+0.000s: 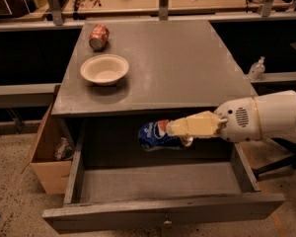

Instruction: Place pepsi can into top drawer

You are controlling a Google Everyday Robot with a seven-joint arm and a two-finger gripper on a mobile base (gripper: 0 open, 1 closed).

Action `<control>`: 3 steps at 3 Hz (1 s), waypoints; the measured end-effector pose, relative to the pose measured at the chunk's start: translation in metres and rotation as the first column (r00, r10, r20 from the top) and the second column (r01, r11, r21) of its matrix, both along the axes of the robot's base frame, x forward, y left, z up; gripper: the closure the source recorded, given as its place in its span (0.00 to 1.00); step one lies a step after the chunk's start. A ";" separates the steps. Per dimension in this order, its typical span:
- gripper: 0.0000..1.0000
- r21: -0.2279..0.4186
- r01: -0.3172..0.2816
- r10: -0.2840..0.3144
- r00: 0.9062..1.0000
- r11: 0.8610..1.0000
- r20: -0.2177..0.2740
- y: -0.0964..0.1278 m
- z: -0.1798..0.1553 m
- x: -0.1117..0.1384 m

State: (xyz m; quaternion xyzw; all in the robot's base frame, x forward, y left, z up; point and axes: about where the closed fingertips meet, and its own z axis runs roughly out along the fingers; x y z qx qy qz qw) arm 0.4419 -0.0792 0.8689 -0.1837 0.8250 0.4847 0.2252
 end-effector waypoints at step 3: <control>0.75 -0.353 -0.039 -0.060 0.963 0.935 -0.265 0.004 -0.100 -0.025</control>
Offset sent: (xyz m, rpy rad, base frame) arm -0.0320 -0.0019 -0.1061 -0.3496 0.3268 0.0616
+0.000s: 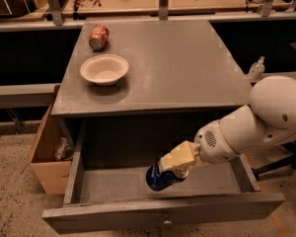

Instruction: Place pepsi can into top drawer

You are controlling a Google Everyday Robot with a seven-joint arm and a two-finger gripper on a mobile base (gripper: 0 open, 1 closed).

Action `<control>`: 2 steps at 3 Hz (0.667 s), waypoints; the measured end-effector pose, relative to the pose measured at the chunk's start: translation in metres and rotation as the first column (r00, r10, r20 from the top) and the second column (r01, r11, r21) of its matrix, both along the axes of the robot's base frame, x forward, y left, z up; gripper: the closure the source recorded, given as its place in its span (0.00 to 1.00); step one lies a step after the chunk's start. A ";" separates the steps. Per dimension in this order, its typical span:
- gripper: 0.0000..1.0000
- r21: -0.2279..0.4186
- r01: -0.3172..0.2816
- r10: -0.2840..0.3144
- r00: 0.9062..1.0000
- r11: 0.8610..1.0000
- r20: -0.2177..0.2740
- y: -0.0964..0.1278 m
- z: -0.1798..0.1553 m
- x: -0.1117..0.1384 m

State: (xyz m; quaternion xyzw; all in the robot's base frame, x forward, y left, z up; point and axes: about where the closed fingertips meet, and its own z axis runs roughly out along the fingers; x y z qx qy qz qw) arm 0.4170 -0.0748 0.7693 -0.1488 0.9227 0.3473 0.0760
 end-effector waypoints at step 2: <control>0.29 -0.199 0.194 -0.184 0.981 0.961 0.067 -0.007 -0.032 0.028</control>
Offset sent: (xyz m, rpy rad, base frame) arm 0.0649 -0.0204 -0.0429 -0.3103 -0.1461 -0.3686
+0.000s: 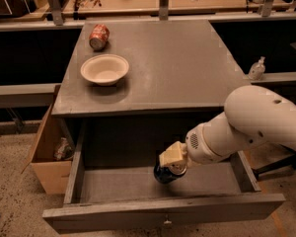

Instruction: Place pepsi can into top drawer

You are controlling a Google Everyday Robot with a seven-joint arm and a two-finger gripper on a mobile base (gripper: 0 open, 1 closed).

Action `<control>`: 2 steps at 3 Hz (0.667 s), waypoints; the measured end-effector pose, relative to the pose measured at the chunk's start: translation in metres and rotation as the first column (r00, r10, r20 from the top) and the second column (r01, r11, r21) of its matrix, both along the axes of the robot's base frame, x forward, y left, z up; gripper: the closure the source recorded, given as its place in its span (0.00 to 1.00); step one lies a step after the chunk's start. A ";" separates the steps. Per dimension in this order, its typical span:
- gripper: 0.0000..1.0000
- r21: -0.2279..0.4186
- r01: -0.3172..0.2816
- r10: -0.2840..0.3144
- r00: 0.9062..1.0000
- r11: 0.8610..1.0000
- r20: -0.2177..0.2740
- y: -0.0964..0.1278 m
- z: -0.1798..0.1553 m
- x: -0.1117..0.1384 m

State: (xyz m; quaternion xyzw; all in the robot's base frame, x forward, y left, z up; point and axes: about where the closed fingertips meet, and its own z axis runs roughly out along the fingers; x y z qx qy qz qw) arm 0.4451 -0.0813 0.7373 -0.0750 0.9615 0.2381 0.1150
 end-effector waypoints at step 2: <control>0.00 -0.070 0.095 -0.092 0.995 0.993 0.042 -0.003 -0.017 0.023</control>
Offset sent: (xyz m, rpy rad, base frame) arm 0.0328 -0.0025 -0.0279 -0.0846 -0.0267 -0.1281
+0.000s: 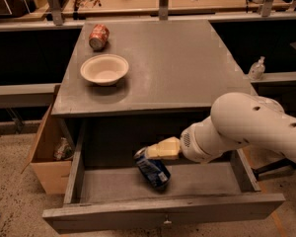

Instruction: Place pepsi can into top drawer

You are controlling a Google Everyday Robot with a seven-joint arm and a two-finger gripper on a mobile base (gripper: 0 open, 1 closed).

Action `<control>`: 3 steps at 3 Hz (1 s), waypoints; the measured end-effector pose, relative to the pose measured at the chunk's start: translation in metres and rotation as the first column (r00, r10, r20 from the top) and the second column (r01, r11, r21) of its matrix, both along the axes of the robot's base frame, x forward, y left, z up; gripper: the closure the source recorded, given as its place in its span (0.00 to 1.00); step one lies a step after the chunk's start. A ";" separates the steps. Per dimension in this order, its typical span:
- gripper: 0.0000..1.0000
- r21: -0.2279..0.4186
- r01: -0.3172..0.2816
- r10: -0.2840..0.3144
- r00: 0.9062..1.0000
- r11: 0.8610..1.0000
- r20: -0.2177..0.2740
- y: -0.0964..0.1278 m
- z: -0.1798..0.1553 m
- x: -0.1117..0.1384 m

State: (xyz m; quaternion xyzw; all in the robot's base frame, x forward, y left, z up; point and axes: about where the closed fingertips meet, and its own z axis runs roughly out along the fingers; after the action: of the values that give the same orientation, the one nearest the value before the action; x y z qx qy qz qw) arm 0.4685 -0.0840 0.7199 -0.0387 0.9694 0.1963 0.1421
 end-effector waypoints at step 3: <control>0.00 0.064 0.103 -0.109 0.989 0.993 0.099 -0.045 0.043 0.035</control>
Offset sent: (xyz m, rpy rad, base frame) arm 0.0446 -0.0520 0.0420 0.0273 -0.1187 -0.1413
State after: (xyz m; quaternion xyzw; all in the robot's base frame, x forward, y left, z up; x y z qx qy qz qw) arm 0.5034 -0.1287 0.7625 0.0073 0.9554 0.2146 0.2029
